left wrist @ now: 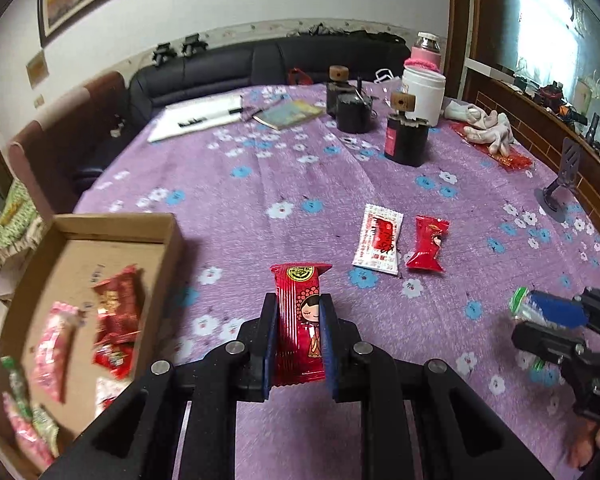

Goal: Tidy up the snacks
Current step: 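Lift both held snacks and carry them over the cardboard tray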

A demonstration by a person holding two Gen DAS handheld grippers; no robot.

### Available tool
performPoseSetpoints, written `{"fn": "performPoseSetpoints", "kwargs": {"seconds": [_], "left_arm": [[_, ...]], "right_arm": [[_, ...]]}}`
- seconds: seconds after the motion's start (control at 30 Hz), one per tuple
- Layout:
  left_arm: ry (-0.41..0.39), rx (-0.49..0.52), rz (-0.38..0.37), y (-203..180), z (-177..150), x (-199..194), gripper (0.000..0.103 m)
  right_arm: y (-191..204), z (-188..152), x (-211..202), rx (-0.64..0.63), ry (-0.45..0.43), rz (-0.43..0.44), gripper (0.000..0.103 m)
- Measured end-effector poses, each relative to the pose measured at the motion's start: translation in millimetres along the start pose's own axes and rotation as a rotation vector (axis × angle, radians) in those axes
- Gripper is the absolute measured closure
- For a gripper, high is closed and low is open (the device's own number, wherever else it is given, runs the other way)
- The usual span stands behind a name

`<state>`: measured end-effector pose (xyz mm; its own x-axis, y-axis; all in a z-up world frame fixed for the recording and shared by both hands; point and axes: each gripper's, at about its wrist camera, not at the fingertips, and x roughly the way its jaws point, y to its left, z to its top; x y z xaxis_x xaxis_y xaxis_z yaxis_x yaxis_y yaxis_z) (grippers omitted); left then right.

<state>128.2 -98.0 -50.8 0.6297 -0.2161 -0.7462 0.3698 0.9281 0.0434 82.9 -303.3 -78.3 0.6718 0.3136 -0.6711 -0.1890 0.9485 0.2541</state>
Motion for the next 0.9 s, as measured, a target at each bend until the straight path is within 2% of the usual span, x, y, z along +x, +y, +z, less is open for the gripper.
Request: {"fn": "performPoseSetpoints", "kwargs": {"seconds": [0.2, 0.43, 0.9], "left_arm": [[-0.044, -0.023, 0.06, 18, -7, -29, 0.084], [-0.086, -0.065, 0.11, 44, -17, -61, 0.084], [-0.125, -0.148, 0.185, 93, -37, -92, 0.084]], "right_arm": [[14, 3, -9, -0.014, -0.022, 0.008, 0.07], [47, 9, -14, -0.064, -0.038, 0.036, 0.07], [111, 19, -9, -0.153, -0.044, 0.1, 0.07]]}}
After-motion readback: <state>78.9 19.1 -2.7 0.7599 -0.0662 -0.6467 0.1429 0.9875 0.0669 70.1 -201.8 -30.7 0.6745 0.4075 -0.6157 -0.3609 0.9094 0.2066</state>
